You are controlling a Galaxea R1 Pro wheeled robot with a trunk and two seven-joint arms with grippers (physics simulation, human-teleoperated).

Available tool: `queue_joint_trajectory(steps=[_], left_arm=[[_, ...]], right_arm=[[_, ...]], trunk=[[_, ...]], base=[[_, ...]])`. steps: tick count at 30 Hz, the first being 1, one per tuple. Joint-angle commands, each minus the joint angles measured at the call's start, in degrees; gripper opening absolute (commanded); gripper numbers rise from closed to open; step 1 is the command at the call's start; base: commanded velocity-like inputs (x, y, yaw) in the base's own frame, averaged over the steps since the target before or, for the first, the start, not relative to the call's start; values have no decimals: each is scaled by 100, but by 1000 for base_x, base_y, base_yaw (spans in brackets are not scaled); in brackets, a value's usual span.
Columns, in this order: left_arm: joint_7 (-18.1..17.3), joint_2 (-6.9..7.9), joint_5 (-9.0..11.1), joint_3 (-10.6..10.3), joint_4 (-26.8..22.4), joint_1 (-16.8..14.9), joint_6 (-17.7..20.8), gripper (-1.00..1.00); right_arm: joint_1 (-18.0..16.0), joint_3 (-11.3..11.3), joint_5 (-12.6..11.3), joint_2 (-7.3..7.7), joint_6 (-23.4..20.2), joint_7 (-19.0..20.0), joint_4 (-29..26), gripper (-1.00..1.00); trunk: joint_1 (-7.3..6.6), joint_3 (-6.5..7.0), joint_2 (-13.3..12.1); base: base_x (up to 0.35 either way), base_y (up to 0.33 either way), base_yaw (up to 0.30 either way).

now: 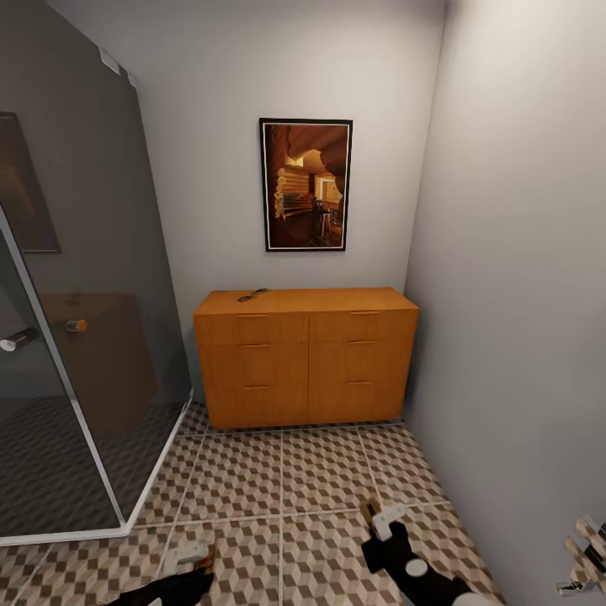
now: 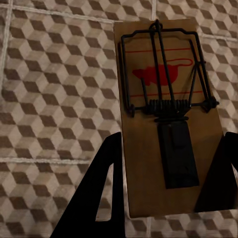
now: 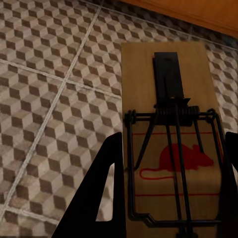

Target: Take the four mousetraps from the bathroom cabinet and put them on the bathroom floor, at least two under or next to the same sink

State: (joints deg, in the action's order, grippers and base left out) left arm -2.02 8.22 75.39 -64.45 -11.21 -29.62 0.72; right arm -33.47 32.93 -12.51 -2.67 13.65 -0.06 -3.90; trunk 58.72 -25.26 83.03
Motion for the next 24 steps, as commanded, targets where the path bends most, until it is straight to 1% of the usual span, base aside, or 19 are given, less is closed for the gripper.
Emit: queue_joint_trajectory(steps=[1,4,6,19,24], left_arm=[[1,4,44,-33,-1,44,7,-100],[0,4,39,-33,1,90,7,-100],[0,4,39,-33,-2,100,11,-100],[5,6,53,-33,6,117,21,-100],[1,4,53,-33,5,229,24,-100]], right_arm=[[5,47,-67,1,28,15,11,-100],[13,47,-67,3,31,15,18,-100],[16,47,-67,3,32,15,20,-100],[26,47,-83,3,32,15,25,-100],[171,47,-74,-24,32,15,89,-100]], trunk=[[0,-6,3],[0,-6,3],[0,-6,3],[0,13,3],[0,27,3]], base=[[0,0,0],[0,0,-37],[0,0,-168],[0,0,-288],[0,0,-297]])
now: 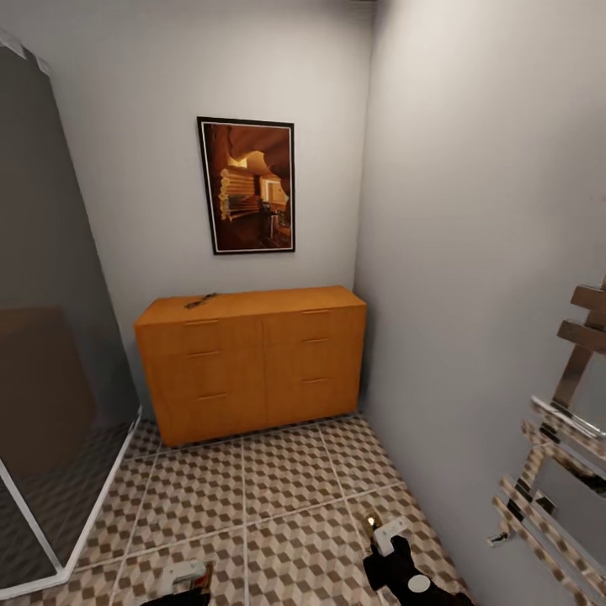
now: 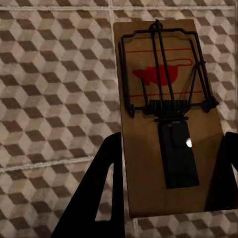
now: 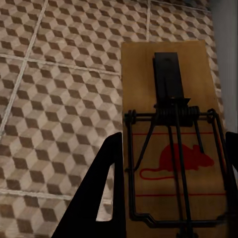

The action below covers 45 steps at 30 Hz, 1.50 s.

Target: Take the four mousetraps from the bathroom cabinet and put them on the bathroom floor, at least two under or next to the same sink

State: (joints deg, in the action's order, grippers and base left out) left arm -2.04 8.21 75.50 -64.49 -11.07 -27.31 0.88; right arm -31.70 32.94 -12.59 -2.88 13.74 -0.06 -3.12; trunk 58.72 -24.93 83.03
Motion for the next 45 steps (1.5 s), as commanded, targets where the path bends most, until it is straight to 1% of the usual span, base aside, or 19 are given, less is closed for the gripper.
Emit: queue_joint_trajectory(steps=[1,5,8,10,17,26,30,38,45], left_arm=[[3,6,40,-28,-9,9,9,-100],[-5,-6,36,-28,-12,154,10,-100],[-7,-88,35,-28,-10,289,16,-100],[-7,-97,35,-28,-10,362,12,-100],[-15,-100,33,-28,-9,552,29,-100],[-16,-108,35,-28,-9,593,51,-100],[-16,-108,35,-28,-9,595,53,-100],[-17,-109,35,-28,-9,603,53,-100],[-18,-109,35,-28,-9,604,53,-100]], right_arm=[[16,46,-70,-6,24,14,20,-100],[213,46,-88,-12,21,14,39,-100],[475,46,-101,-11,23,14,47,-100],[596,46,-102,-5,23,14,50,-100],[781,46,-104,-3,24,14,284,-100],[1011,46,-103,5,24,14,320,-100],[1088,46,-109,6,24,14,323,-100],[1270,38,-137,6,-18,44,334,-100],[1314,22,-169,6,-59,50,395,-100]], trunk=[[0,-3,3],[0,9,3],[0,19,3],[0,25,3],[0,50,3],[0,88,3],[0,90,3],[0,31,3],[0,-32,3]], base=[[0,0,-297],[0,0,-297],[0,0,-295],[0,0,-275],[0,0,-251],[0,0,-212],[0,0,-68],[0,0,-8],[0,0,-105]])
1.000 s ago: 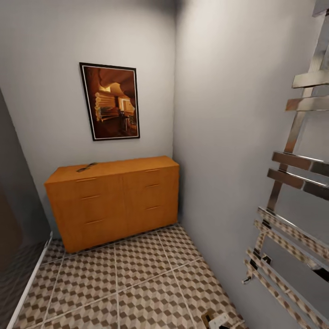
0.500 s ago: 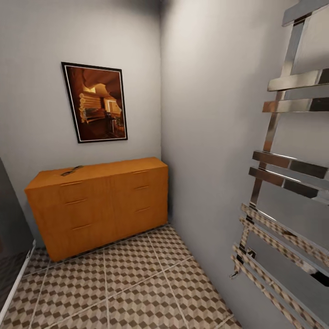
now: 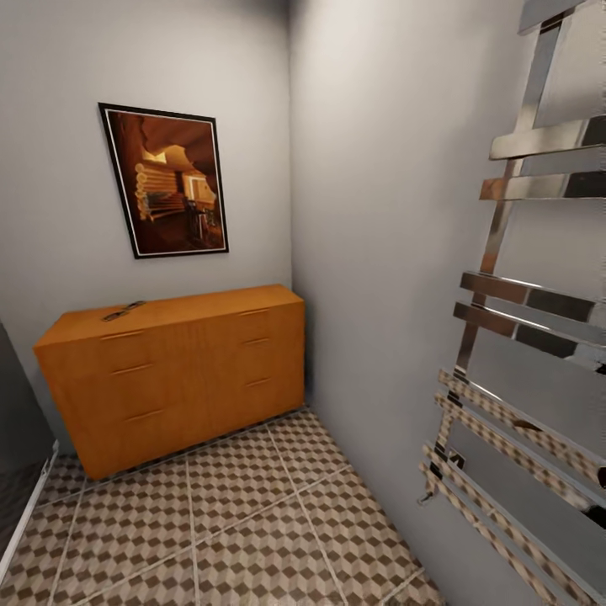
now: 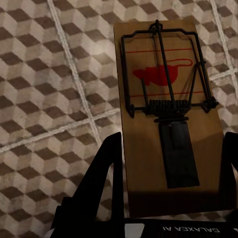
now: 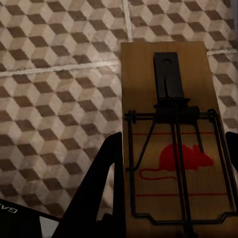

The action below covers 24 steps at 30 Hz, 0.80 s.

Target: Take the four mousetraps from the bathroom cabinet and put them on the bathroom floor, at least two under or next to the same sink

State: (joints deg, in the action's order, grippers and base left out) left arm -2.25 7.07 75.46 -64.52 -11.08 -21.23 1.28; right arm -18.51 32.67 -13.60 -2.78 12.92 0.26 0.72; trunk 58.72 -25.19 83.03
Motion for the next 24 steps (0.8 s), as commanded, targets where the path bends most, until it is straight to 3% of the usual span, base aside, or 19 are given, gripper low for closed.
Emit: queue_joint_trajectory(steps=[1,14,24], left_arm=[[5,5,39,-25,-9,-4,13,-100],[6,2,39,-25,-9,6,16,-100],[6,-73,39,-25,-9,187,-14,-100]], right_arm=[[-4,46,-71,2,20,21,24,-100],[69,34,-79,-14,17,18,247,-100],[268,16,-74,-12,26,25,314,-100]], trunk=[[0,-15,4],[0,-113,4],[0,-178,4]], base=[[0,0,-161],[0,0,-196],[0,0,-227]])
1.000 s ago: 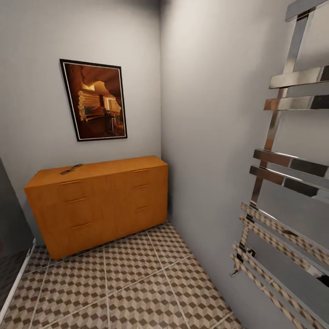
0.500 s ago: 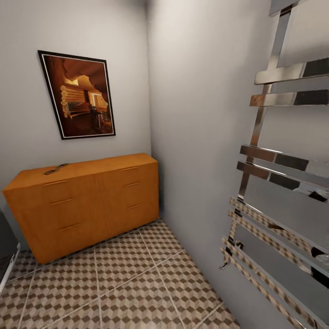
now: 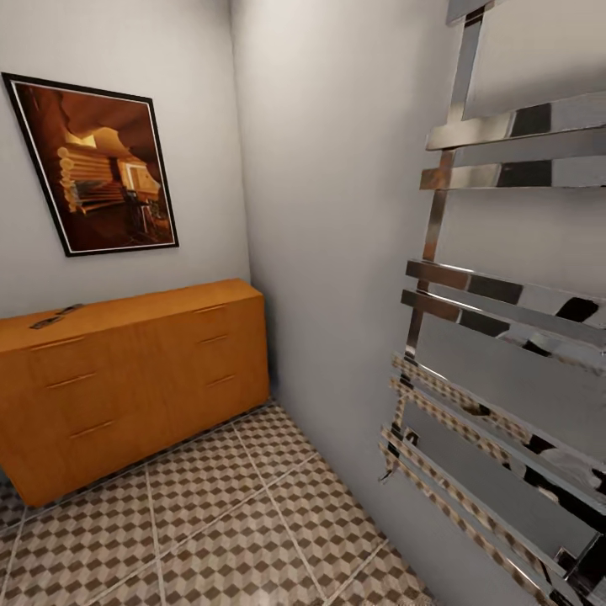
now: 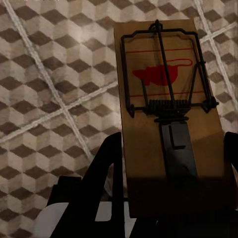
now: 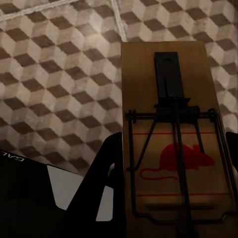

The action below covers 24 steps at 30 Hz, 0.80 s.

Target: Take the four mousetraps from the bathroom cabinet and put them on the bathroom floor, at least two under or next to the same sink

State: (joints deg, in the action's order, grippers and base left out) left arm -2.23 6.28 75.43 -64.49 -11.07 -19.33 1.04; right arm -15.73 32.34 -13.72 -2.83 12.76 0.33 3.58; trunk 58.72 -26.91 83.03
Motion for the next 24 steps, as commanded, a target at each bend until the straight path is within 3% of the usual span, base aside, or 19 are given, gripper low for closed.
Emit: queue_joint_trajectory(steps=[1,24], left_arm=[[4,5,42,-28,-9,-2,7,-100],[4,-4,42,-28,-9,-1,-7,-100]], right_arm=[[-10,51,-62,-7,42,19,29,-100],[-9,53,-61,-14,43,20,29,-100]], trunk=[[0,-12,4],[0,-149,4]], base=[[0,0,-241],[0,0,-241]])
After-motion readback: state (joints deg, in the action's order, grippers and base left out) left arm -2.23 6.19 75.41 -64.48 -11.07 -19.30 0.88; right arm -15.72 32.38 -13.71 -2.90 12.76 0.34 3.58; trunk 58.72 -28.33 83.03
